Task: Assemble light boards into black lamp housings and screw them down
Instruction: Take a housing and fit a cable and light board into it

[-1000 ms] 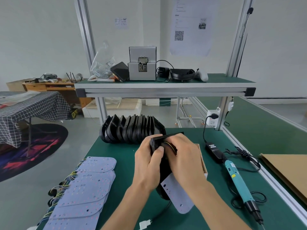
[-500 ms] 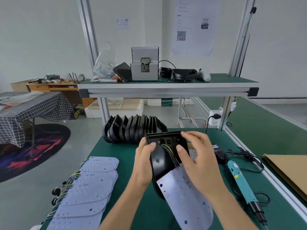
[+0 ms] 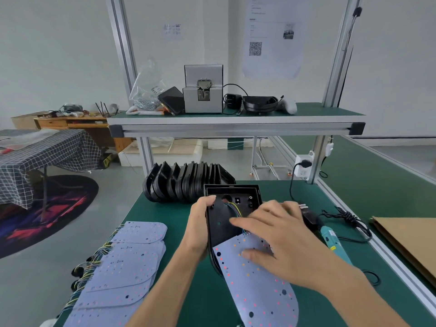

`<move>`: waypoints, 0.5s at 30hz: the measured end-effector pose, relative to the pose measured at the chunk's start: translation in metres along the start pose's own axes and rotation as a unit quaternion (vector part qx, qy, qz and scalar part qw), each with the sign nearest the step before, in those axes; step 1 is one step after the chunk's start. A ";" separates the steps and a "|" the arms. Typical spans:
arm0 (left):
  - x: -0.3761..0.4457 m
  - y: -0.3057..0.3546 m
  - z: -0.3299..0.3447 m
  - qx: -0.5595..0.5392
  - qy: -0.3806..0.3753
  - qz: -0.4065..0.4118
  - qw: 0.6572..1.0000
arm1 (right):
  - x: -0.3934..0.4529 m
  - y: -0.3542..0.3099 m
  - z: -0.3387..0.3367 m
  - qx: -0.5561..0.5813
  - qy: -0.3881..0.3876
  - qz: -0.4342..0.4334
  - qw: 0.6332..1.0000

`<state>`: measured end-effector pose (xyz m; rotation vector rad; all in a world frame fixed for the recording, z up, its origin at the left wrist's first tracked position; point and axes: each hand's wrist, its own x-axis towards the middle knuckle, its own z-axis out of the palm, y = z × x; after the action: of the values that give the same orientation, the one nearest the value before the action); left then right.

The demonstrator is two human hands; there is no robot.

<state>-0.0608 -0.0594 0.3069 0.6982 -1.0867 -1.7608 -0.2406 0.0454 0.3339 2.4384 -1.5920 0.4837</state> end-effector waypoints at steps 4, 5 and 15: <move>-0.004 0.004 0.000 0.029 0.007 -0.001 1.000 | 0.010 0.004 -0.003 0.077 -0.048 -0.034 0.995; -0.005 0.003 -0.002 0.032 0.006 -0.009 0.999 | 0.011 0.005 -0.005 0.109 -0.042 -0.033 0.993; -0.014 -0.005 0.010 0.072 0.006 0.003 0.997 | 0.033 0.022 -0.012 0.254 0.054 0.094 0.961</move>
<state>-0.0654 -0.0414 0.3068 0.7910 -1.2150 -1.6843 -0.2505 0.0119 0.3568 2.5450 -1.8411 1.1666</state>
